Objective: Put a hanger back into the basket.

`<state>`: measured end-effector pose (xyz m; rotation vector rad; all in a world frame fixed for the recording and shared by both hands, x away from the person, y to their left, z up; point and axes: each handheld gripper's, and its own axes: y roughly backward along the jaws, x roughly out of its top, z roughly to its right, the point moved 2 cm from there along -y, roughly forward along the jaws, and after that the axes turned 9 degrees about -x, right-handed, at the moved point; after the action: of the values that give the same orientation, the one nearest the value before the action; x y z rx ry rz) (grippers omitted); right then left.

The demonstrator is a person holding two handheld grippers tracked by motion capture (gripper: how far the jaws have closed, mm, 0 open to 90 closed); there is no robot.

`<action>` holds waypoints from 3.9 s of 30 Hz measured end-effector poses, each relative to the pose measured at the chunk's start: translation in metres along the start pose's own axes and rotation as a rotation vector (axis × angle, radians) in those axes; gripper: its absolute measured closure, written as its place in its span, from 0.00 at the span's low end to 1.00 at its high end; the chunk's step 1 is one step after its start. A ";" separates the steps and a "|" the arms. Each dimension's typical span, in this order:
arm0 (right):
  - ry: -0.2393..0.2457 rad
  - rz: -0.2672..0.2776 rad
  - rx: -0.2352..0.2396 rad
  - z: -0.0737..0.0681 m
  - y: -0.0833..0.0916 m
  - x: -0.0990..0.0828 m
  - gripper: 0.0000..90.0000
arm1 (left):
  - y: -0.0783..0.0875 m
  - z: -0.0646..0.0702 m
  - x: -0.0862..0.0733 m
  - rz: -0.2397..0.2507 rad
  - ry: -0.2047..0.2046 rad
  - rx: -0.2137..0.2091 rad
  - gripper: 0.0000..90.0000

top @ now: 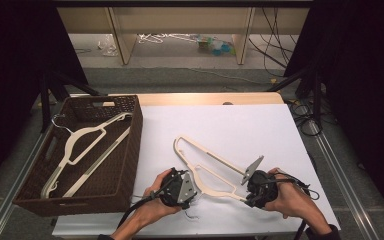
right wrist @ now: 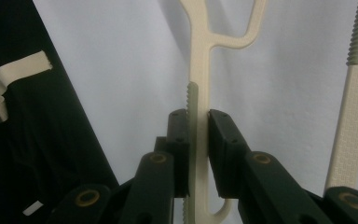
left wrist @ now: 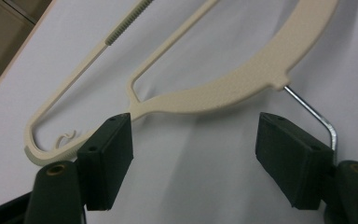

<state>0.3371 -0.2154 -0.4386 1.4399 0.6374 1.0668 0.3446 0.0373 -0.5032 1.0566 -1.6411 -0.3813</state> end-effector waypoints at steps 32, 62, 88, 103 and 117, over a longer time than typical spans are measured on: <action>-0.016 0.033 0.073 0.017 -0.018 -0.017 0.88 | -0.008 -0.003 0.041 -0.043 -0.556 -0.124 0.77; -0.129 0.365 -0.107 0.019 0.038 -0.008 0.44 | 0.046 -0.033 0.091 0.017 -0.496 -0.102 0.95; -0.217 0.682 -0.194 0.023 0.084 -0.007 0.37 | 0.106 -0.096 0.098 0.173 0.080 -0.184 0.95; -0.196 0.640 -0.141 0.015 0.061 -0.004 0.36 | 0.167 -0.121 0.081 0.332 0.393 -0.242 0.95; -0.199 0.616 -0.120 0.011 0.051 -0.011 0.35 | 0.228 -0.128 0.050 0.434 0.521 -0.260 0.95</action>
<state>0.3319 -0.2395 -0.3907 1.6530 -0.0291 1.3784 0.3585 0.1568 -0.2656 0.5220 -1.2590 -0.0196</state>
